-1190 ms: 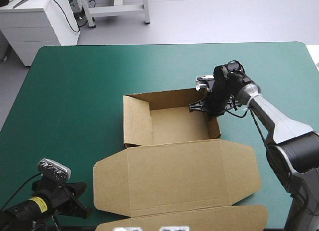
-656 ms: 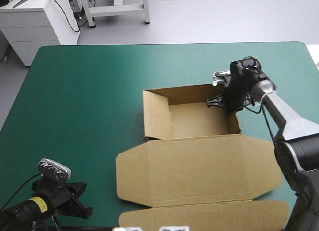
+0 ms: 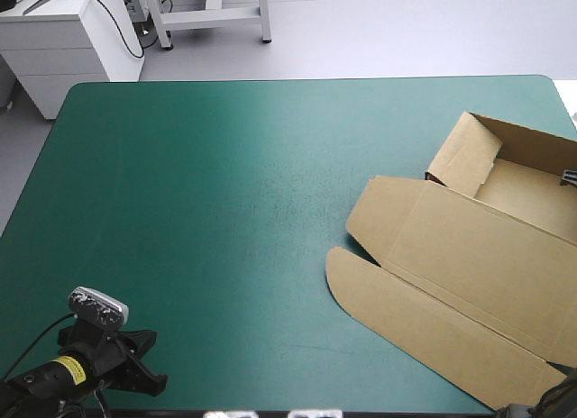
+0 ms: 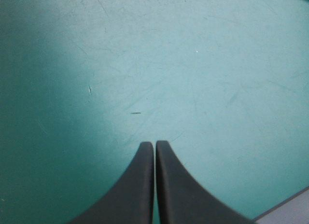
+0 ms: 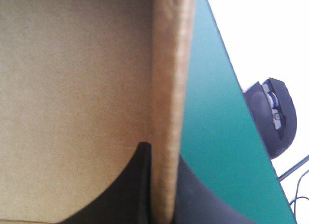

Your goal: Fold the box

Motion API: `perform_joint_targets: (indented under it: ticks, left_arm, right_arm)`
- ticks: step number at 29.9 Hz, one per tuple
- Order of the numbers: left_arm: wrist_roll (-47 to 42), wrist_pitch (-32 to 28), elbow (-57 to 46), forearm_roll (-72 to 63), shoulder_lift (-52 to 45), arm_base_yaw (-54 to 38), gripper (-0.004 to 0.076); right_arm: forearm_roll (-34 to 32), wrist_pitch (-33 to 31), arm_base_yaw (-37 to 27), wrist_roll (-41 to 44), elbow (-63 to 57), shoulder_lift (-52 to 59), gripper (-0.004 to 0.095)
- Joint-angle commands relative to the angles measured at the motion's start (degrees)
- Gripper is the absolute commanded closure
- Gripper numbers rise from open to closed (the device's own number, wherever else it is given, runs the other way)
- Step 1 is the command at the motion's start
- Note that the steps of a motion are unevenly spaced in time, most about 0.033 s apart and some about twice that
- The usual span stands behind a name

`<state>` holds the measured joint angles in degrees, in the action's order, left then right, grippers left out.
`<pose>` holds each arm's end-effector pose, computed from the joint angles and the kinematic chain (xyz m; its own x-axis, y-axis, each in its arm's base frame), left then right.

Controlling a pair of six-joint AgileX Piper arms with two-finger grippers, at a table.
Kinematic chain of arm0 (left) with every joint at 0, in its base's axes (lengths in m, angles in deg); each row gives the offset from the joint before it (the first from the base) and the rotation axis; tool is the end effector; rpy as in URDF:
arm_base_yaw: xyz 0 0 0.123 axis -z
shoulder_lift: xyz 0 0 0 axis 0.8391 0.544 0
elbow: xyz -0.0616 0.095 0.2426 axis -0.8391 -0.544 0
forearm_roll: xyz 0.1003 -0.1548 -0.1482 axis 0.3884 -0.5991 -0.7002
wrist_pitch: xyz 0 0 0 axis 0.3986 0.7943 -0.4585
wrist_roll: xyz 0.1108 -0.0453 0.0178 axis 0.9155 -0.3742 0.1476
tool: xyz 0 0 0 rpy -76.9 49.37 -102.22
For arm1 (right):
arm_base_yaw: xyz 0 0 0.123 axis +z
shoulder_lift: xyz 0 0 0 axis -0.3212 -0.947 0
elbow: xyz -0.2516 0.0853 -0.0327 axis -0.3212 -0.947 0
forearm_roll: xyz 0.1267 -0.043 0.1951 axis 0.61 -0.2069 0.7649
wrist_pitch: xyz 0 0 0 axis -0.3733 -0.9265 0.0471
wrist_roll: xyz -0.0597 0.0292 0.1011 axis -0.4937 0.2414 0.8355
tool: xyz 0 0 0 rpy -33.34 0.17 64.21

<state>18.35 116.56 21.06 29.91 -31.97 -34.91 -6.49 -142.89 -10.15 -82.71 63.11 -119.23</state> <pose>0.0750 -0.0492 0.2409 -0.6641 0.2754 -0.6950 0.4681 0.8780 -0.0994 0.3116 -0.1960 0.2531 -0.8572 0.4519 -0.2470 0.4978 0.8499 -0.1728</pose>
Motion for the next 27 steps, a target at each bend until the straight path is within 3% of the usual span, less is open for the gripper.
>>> perform_joint_targets:
  ticks: [1, 6, 12, 14, 27]
  left_arm:
    - [0.07, -2.87, 1.32, -0.58, 0.39, 0.16, 0.0732]
    - [0.07, -3.1, 1.32, -0.58, 0.39, 0.16, 0.0732]
    - [0.07, -3.1, 1.32, -0.58, 0.39, 0.16, 0.0732]
    - [0.07, -3.1, 1.32, -0.58, 0.39, 0.16, 0.0732]
    - [0.07, -3.0, 1.32, -0.58, 0.39, 0.16, 0.0732]
  right_arm:
    - [-3.69, -1.08, -3.66, -1.7, 1.24, 3.03, 0.0925]
    - [-3.05, -1.9, -4.24, -1.7, 1.24, 2.7, 0.086]
    - [0.28, -2.05, -4.24, -1.7, 1.24, 2.59, 0.052]
    - [0.85, -2.05, -4.24, -1.7, 1.24, 2.59, 0.0464]
    - [6.71, -2.05, -4.24, -1.81, 1.03, 12.74, 0.0468]
